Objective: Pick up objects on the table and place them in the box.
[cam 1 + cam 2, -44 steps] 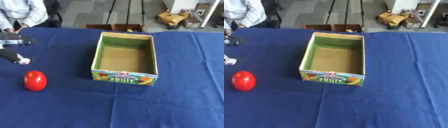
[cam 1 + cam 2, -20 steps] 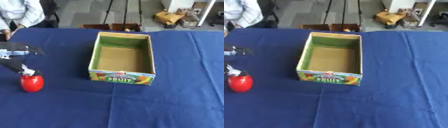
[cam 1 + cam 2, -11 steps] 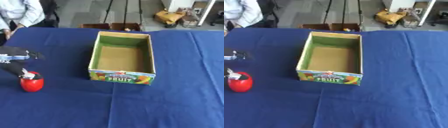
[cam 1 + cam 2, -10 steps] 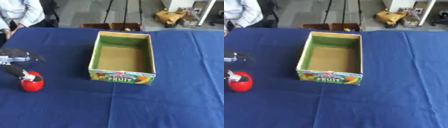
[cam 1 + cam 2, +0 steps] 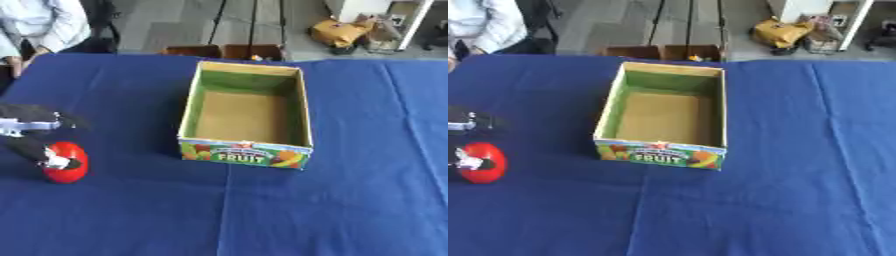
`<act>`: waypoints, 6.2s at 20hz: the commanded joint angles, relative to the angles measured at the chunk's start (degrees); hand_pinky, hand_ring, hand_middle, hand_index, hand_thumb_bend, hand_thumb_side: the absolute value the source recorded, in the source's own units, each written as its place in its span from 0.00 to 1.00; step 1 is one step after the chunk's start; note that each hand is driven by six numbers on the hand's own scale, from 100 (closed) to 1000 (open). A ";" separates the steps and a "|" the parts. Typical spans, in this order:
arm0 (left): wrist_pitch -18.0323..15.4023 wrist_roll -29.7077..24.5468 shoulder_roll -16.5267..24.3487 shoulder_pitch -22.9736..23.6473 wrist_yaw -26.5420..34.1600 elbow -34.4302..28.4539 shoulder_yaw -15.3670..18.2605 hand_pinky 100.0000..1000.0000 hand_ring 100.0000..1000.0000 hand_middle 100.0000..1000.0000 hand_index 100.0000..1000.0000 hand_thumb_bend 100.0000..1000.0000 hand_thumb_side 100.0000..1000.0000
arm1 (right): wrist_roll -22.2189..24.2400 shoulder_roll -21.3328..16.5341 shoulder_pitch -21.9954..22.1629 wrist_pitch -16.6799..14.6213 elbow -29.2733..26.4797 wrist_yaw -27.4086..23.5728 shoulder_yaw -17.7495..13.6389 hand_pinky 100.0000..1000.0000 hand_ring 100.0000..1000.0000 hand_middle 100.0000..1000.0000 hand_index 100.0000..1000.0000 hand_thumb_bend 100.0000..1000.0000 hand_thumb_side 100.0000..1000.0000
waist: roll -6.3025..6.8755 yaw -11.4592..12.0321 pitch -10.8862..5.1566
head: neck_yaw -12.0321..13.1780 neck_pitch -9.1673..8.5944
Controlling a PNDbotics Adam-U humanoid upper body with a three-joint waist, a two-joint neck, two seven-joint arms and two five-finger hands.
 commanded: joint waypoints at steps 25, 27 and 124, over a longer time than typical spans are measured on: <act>-9.93 -11.50 2.90 -0.03 0.16 -0.67 0.86 0.59 0.79 1.00 1.00 0.39 0.71 | -1.44 -0.45 -0.66 -0.26 -0.86 -0.87 -0.34 0.71 0.78 0.62 0.81 0.00 0.97 | -0.12 0.17 -0.51 | 0.79 -0.88; -10.24 -11.50 2.94 -0.26 -0.97 -1.12 1.19 0.60 0.79 1.00 1.00 0.39 0.71 | -1.51 -0.46 -0.66 -0.31 -0.86 -0.89 -0.31 0.71 0.78 0.62 0.80 0.00 0.97 | -0.10 0.22 -0.50 | 0.79 -0.84; -4.16 -11.50 2.76 -3.33 5.21 -2.32 2.68 0.42 0.73 0.74 0.67 0.00 0.26 | -6.77 -0.16 -1.05 -0.20 -0.86 -1.27 -0.23 0.72 0.75 0.53 0.76 0.00 0.87 | 1.49 -0.70 0.58 | 0.18 -1.13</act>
